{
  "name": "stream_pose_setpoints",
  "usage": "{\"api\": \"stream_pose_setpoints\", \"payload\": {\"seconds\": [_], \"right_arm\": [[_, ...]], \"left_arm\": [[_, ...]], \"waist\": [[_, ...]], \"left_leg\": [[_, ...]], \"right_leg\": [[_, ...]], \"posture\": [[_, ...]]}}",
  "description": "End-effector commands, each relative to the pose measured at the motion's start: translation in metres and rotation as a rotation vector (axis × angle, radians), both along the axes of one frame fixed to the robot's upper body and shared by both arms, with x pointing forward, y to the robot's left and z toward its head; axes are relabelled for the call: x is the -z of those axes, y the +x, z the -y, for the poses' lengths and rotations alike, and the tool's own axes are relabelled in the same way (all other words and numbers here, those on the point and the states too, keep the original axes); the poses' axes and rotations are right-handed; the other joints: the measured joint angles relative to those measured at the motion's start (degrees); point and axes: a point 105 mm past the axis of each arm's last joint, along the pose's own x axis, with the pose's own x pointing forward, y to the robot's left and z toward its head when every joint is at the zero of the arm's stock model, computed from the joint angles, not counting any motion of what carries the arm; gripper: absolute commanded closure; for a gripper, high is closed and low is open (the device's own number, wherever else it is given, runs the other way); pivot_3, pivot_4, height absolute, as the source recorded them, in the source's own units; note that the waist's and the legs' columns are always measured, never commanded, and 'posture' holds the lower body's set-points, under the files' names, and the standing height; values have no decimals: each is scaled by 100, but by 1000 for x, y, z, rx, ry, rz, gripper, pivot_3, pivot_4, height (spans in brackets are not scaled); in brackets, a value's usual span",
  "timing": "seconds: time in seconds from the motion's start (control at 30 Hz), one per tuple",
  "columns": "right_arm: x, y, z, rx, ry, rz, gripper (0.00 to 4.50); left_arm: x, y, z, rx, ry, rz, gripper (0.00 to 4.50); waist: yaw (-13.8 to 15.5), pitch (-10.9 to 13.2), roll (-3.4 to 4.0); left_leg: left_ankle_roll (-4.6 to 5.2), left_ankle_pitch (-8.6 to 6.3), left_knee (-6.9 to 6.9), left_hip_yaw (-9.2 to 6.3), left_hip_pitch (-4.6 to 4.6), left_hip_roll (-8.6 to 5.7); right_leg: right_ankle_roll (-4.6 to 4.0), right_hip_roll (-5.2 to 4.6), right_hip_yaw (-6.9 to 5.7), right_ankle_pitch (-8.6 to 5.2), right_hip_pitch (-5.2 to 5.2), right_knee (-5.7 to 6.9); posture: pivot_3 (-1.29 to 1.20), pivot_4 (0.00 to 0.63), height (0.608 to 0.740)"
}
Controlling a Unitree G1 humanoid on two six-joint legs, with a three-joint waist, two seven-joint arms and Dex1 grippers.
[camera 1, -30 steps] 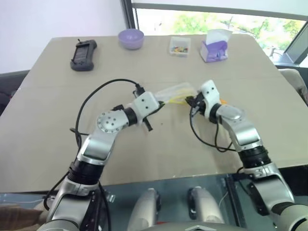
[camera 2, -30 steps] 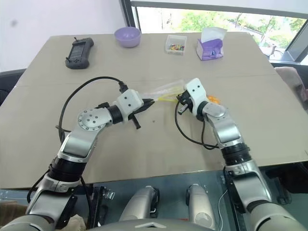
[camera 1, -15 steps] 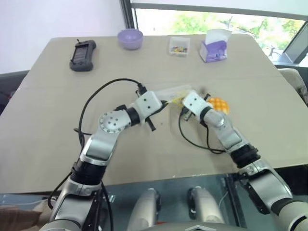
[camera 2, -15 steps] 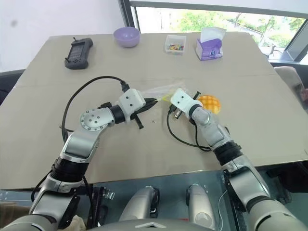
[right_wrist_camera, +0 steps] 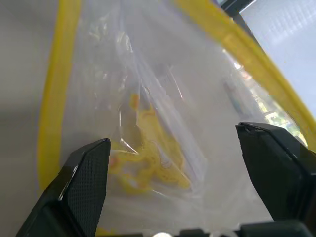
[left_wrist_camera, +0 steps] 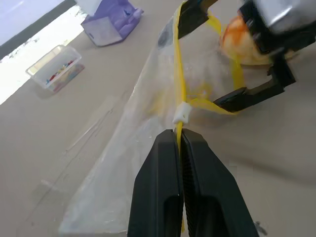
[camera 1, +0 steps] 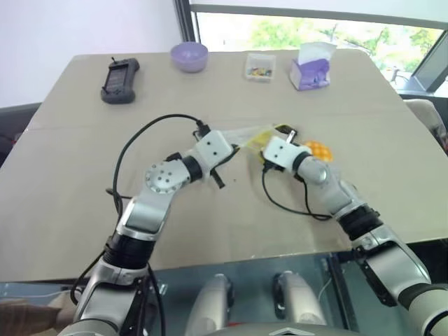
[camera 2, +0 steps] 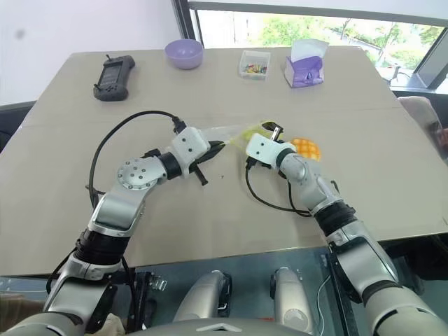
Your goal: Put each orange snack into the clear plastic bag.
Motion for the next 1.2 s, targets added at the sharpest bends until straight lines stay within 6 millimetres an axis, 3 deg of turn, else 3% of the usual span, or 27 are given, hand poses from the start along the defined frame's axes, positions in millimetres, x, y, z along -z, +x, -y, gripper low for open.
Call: {"api": "stream_pose_setpoints", "payload": {"seconds": [0.03, 0.17, 0.33, 0.53, 0.8, 0.9, 1.0, 1.13, 1.2], "right_arm": [[-23, -9, 12, -34, 69, -25, 42], [-38, -20, 23, -43, 194, -93, 42], [-38, -25, 48, 67, 343, -181, 42], [-3, -24, 84, 281, 469, -369, 42], [30, -24, 111, 465, 520, -483, 42], [44, -25, 112, 482, 508, -515, 850], [44, -25, 112, 478, 501, -503, 2102], [10, -27, 102, 344, 482, -365, 3779], [-14, -35, 88, 219, 510, -330, 3779]], "left_arm": [[-20, 9, -9, -57, -40, 50, 4500], [-22, 13, -12, -73, -64, 43, 4500], [-26, 16, -13, -79, -89, 37, 4500], [-31, 18, -18, -85, -114, 32, 4500], [-36, 17, -25, -53, -152, 27, 4500], [-35, 19, -31, -50, -170, 19, 4500], [-35, 22, -34, -51, -165, 21, 4500], [-33, 25, -34, -50, -153, 19, 4500], [-32, 25, -32, -40, -158, 12, 4500]], "waist": [[9, 0, 0], [9, 0, 0], [20, 0, 0], [63, -1, -1], [127, -1, -1], [141, -4, -3], [142, -5, -3], [142, -5, -2], [129, -3, 0]], "left_leg": [[0, 0, 0, 0, 0, 0], [1, -1, 0, -1, -1, 0], [1, 0, 0, 0, 0, 1], [1, -1, 0, 2, 0, 0], [1, -1, 0, 4, 2, 1], [1, 0, 5, 0, 3, 0], [1, -1, 9, -4, 6, -1], [1, -1, 11, -6, 4, -2], [1, -1, 11, -6, 3, -2]], "right_leg": [[0, 0, 0, 0, 0, -1], [0, 0, -1, 0, 1, -2], [0, 0, -1, 0, 1, 0], [0, 0, 0, 0, 2, 0], [0, 0, 1, 0, 2, 1], [0, -1, -3, 0, 7, 1], [0, -1, -8, 0, 17, -3], [0, -1, -11, 0, 17, -4], [0, -1, -11, 0, 16, -4]], "posture": [[0, 150, 740], [0, 150, 740], [0, 150, 740], [0, 150, 740], [0, 150, 740], [0, 150, 740], [0, 150, 740], [0, 150, 740], [0, 150, 740]]}}
